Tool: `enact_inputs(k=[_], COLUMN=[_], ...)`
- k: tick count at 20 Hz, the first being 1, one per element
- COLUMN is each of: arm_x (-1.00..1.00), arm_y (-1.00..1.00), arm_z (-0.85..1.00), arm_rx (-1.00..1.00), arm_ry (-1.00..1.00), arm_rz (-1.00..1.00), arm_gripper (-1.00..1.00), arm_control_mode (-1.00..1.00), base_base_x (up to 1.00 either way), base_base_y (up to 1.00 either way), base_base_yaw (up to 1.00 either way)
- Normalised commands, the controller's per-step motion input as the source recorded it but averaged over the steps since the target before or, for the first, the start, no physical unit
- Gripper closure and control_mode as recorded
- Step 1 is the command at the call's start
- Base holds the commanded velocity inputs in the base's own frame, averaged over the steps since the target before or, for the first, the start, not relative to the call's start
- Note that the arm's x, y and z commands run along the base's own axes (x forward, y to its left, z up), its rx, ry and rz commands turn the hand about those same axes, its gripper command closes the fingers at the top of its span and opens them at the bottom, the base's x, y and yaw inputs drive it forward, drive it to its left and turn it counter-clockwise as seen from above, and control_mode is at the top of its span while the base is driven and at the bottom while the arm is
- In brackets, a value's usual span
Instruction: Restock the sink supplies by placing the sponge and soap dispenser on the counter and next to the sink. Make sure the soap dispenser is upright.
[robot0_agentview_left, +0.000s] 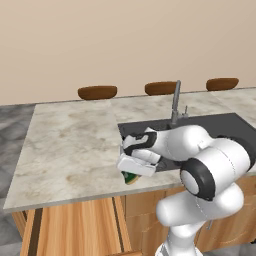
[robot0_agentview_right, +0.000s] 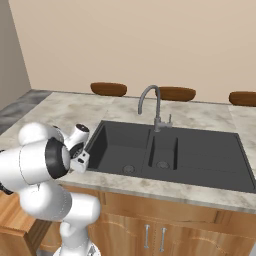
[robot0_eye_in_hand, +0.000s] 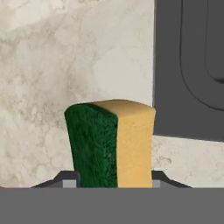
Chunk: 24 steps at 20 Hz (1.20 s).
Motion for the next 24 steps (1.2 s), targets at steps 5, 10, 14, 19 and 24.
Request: enact_inputs(k=[5,10,14,19,24], arm_x=[0.30,0.05,-0.02,-0.22,-0.57], arm_y=[0.00,0.01,0.00,-0.15,-0.38], arm_z=[-0.17,-0.12,0.00,0.12,0.52], arm_rx=[0.00,0.00,0.00,0.00,0.00], arm_ry=[-0.03,-0.06,-0.06,-0.02,-0.07], arm_rz=[0.05,0.06,0.01,0.00,-0.02], arm_gripper=[1.00,-1.00,-1.00,-1.00,-1.00], arm_control_mode=[-1.00,-1.00,-1.00,-1.00,-1.00], base_base_x=[0.00,0.00,0.00,0.00,0.00], base_base_y=[0.00,0.00,0.00,0.00,0.00], base_base_yaw=[0.00,0.00,0.00,0.00,0.00])
